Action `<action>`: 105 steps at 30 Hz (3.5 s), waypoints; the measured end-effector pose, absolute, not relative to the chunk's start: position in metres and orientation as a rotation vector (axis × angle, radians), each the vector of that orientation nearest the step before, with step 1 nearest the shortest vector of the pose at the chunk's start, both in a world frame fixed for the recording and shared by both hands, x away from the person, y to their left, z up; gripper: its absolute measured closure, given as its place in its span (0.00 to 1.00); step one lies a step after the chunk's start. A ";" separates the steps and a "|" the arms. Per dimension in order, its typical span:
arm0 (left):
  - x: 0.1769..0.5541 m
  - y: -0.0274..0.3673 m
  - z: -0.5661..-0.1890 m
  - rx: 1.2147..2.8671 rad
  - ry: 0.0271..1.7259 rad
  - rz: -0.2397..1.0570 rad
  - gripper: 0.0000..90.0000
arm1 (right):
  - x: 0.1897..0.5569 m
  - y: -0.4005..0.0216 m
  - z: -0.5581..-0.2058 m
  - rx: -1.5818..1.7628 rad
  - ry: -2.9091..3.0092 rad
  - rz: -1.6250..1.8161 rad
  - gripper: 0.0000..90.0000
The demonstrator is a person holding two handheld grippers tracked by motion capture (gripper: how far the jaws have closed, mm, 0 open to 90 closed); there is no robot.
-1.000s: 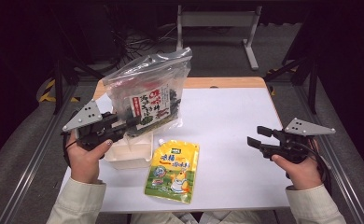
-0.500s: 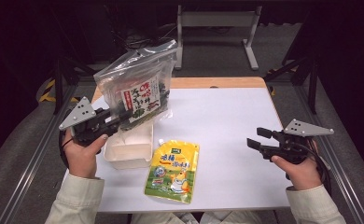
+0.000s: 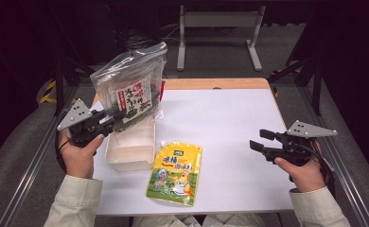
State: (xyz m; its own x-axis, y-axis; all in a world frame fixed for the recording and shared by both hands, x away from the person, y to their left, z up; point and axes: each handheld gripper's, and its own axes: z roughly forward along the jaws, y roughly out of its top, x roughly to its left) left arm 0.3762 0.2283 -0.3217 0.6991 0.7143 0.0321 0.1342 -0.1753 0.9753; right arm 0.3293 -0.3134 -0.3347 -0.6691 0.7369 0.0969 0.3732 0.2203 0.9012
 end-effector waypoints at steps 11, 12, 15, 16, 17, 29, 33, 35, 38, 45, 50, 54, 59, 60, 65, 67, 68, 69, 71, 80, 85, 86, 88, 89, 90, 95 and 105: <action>0.384 0.233 -0.334 1.727 0.733 0.599 0.80 | 0.331 -0.313 -0.336 1.041 2.151 1.436 0.42; 0.385 0.233 -0.336 1.730 0.742 0.586 0.80 | 0.331 -0.313 -0.336 1.047 2.150 1.438 0.42; 0.388 0.233 -0.340 1.746 0.747 0.577 0.80 | 0.331 -0.313 -0.336 1.050 2.148 1.441 0.42; 0.389 0.233 -0.341 1.744 0.753 0.571 0.80 | 0.331 -0.313 -0.336 1.050 2.148 1.441 0.42; 0.390 0.233 -0.342 1.748 0.750 0.572 0.80 | 0.331 -0.313 -0.336 1.052 2.148 1.441 0.42; 0.402 0.242 -0.361 1.754 0.761 0.526 0.80 | 0.331 -0.313 -0.337 1.049 2.151 1.443 0.41; 0.403 0.246 -0.364 1.750 0.769 0.513 0.80 | 0.331 -0.312 -0.337 1.053 2.155 1.445 0.41; 0.403 0.247 -0.365 1.759 0.772 0.521 0.80 | 0.331 -0.313 -0.337 1.051 2.154 1.446 0.41; 0.404 0.247 -0.368 1.816 0.797 0.512 0.80 | 0.331 -0.313 -0.337 1.050 2.154 1.447 0.41; 0.413 0.246 -0.387 1.845 0.815 0.479 0.80 | 0.331 -0.314 -0.337 1.050 2.153 1.451 0.41; 0.411 0.251 -0.391 1.880 0.849 0.434 0.79 | 0.332 -0.314 -0.338 1.052 2.152 1.451 0.41; 0.409 0.253 -0.391 1.918 0.888 0.397 0.79 | 0.331 -0.313 -0.338 1.054 2.155 1.454 0.41; 0.408 0.249 -0.389 1.986 0.919 0.377 0.78 | 0.332 -0.313 -0.339 1.054 2.160 1.449 0.40; 0.408 0.248 -0.388 1.998 0.923 0.374 0.78 | 0.332 -0.313 -0.339 1.055 2.161 1.449 0.40; 0.407 0.246 -0.387 2.018 0.938 0.394 0.76 | 0.332 -0.312 -0.339 1.052 2.165 1.449 0.40; 0.407 0.247 -0.388 1.998 0.951 0.366 0.74 | 0.332 -0.312 -0.340 1.051 2.166 1.447 0.40; 0.407 0.247 -0.389 1.985 0.960 0.352 0.73 | 0.332 -0.312 -0.340 1.052 2.167 1.447 0.40; 0.407 0.247 -0.389 1.985 0.960 0.352 0.70 | 0.333 -0.312 -0.340 1.054 2.166 1.446 0.40; 0.407 0.248 -0.390 1.971 0.989 0.336 0.57 | 0.333 -0.312 -0.340 1.060 2.168 1.448 0.40; 0.390 0.256 -0.380 1.923 0.981 0.355 0.38 | 0.335 -0.309 -0.343 1.060 2.189 1.445 0.39; 0.376 0.258 -0.372 1.933 0.958 0.368 0.35 | 0.335 -0.307 -0.344 1.054 2.194 1.442 0.39; 0.373 0.258 -0.371 1.941 0.949 0.367 0.35 | 0.335 -0.306 -0.344 1.053 2.197 1.439 0.39; 0.368 0.257 -0.370 1.949 0.946 0.363 0.35 | 0.335 -0.306 -0.345 1.050 2.199 1.435 0.39; 0.365 0.257 -0.369 1.956 0.937 0.366 0.35 | 0.335 -0.306 -0.345 1.048 2.200 1.434 0.39; 0.363 0.256 -0.368 1.957 0.936 0.361 0.35 | 0.336 -0.306 -0.345 1.046 2.202 1.435 0.39; 0.357 0.253 -0.364 1.971 0.916 0.342 0.33 | 0.337 -0.301 -0.346 1.028 2.215 1.435 0.39; 0.338 0.258 -0.359 1.995 0.950 0.360 0.32 | 0.343 -0.285 -0.350 0.984 2.274 1.431 0.37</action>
State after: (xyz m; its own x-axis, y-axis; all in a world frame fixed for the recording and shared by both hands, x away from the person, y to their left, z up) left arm 0.3381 0.2575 -0.3591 0.6663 0.7388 -0.1012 0.4861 -0.3274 0.8103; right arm 0.3432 -0.2853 -0.3501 -0.7289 0.6746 0.1171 0.3975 0.2776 0.8746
